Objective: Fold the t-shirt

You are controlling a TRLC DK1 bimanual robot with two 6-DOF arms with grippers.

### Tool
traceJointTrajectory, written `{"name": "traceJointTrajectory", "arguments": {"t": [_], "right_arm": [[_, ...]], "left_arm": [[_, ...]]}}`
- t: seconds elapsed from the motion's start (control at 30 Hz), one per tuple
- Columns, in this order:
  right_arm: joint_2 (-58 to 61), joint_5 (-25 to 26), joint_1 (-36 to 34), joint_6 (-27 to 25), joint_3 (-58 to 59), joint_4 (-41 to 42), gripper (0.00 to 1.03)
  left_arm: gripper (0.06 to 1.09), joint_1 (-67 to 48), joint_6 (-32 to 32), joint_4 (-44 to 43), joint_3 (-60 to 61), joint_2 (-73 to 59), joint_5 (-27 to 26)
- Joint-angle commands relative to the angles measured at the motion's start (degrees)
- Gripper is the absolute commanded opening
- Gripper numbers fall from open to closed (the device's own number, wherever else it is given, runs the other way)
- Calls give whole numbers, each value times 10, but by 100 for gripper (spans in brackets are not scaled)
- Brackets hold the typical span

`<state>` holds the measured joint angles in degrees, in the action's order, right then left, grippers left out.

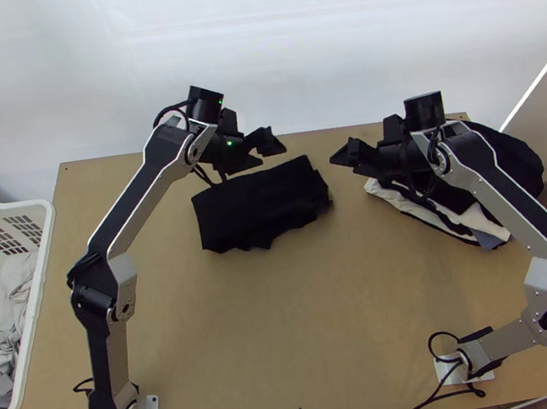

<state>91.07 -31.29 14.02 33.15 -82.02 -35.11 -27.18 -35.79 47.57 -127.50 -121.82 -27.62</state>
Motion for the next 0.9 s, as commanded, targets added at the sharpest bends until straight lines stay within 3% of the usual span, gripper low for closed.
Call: {"name": "traceJointTrajectory", "arguments": {"t": [0.0,0.23,0.5,0.67,0.87], "right_arm": [[4,1,-7,0,10,0,99],[81,18,9,2,14,0,99],[187,16,13,-14,24,62,99],[232,-26,17,-25,6,93,99],[259,-34,21,-36,-31,110,99]], "left_arm": [[104,21,31,45,-1,1,26],[104,46,78,100,16,26,63],[104,68,107,99,95,97,100],[104,85,123,86,142,141,104],[104,98,124,78,154,160,104]]}}
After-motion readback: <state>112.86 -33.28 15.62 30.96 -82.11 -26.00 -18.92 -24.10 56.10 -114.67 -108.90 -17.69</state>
